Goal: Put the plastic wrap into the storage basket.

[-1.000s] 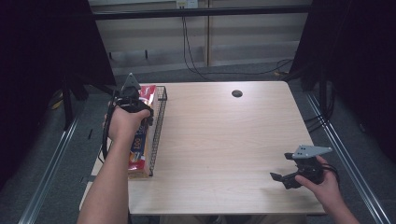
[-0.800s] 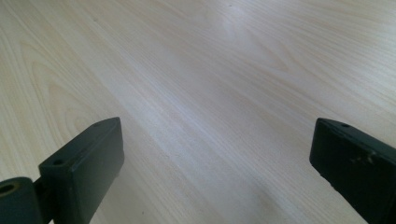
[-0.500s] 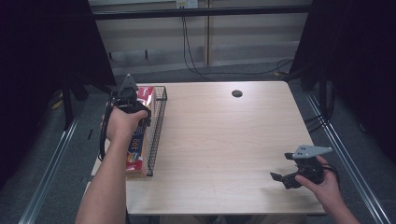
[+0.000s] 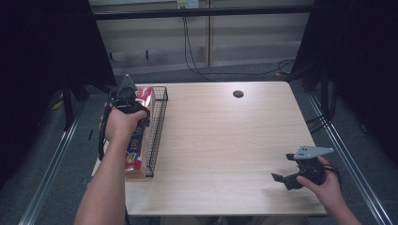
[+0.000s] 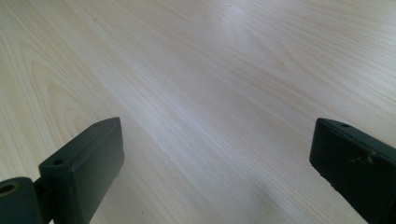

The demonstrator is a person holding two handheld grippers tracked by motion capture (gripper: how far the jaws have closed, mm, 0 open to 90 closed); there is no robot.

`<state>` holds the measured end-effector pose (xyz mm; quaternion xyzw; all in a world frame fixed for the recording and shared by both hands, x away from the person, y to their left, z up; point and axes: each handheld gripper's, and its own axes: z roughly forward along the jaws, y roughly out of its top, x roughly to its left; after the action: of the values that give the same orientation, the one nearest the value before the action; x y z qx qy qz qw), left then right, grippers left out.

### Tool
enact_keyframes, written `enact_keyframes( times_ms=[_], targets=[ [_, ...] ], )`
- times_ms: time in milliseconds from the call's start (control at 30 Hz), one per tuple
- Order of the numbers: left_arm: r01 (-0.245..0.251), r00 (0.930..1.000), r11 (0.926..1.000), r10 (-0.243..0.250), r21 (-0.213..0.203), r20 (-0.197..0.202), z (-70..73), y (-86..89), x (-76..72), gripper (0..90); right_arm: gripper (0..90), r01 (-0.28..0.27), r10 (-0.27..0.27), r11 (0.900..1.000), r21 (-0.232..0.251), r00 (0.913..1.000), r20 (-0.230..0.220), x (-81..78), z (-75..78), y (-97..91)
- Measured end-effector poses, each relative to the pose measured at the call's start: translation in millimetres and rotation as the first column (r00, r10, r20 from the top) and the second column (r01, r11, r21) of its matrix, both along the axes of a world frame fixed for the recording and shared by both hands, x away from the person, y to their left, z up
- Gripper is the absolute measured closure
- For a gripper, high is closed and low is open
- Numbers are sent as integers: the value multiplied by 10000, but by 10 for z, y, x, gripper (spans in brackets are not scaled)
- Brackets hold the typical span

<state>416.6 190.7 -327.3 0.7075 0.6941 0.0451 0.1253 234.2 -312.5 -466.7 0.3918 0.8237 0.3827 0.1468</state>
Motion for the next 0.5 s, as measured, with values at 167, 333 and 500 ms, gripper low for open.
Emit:
enact_keyframes(
  times_ms=[167, 333, 500],
  targets=[
    [75, 10000, 10000, -75, 4, -10, -15, 27, 10, 443, 28, 13, -13, 10000, -12, 10000, 32, 0, -3, 3],
    [6, 10000, 10000, -6, -2, -46, -53, 61, 25, 443, 28, 31, -31, 10000, -55, 10000, 35, 1, -3, 4],
    [5, 10000, 10000, -5, -16, -15, -113, 98, 49, 443, 28, 19, -19, 10000, -28, 10000, -3, 2, -5, 7]
  ],
)
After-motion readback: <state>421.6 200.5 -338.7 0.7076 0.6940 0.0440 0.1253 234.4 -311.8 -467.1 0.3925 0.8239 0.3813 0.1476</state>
